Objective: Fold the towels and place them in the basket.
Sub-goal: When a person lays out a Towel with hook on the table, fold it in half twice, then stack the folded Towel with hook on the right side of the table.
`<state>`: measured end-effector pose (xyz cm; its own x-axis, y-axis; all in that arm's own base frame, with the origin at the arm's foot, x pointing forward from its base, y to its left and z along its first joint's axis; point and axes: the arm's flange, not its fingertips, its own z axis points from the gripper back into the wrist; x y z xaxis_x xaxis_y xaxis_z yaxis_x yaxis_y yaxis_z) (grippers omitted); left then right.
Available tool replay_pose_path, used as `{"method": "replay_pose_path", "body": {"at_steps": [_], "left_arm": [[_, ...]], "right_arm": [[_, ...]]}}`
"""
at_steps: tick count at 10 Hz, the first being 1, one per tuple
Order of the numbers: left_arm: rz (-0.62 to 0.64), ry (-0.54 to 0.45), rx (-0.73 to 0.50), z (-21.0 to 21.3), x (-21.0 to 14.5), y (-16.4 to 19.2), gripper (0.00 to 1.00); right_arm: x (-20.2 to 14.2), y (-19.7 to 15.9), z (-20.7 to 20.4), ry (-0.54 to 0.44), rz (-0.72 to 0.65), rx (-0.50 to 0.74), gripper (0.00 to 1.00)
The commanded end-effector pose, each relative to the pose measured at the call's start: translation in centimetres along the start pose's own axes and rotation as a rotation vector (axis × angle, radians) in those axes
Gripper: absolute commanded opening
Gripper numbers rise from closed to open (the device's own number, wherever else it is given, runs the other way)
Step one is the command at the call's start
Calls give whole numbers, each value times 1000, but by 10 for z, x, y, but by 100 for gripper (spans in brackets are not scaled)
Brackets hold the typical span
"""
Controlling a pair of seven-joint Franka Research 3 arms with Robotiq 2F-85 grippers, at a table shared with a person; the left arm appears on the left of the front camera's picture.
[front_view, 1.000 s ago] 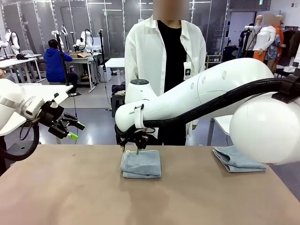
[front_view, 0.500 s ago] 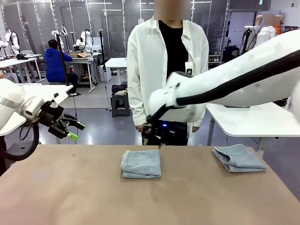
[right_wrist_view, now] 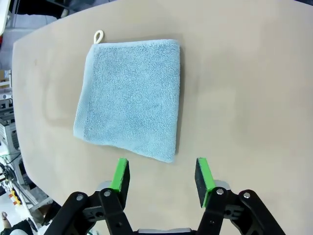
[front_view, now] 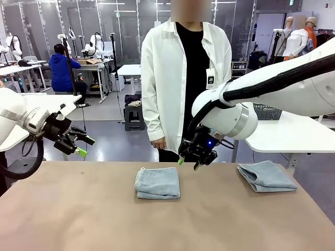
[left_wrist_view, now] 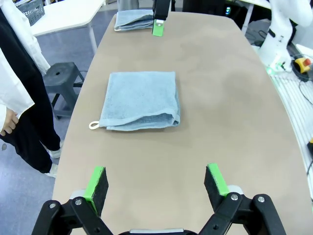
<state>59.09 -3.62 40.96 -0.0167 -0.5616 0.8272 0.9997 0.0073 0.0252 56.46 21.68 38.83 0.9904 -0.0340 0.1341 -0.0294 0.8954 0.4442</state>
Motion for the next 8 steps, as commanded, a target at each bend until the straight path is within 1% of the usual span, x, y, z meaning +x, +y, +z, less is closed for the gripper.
{"method": "replay_pose_path", "body": {"at_steps": [1, 8], "left_arm": [[-2, 0, 1, 1, 1, -1, 100], [-2, 0, 1, 1, 1, -1, 100]], "right_arm": [[2, 2, -1, -11, -9, -1, 68], [2, 2, -1, -11, -9, -1, 68]]}}
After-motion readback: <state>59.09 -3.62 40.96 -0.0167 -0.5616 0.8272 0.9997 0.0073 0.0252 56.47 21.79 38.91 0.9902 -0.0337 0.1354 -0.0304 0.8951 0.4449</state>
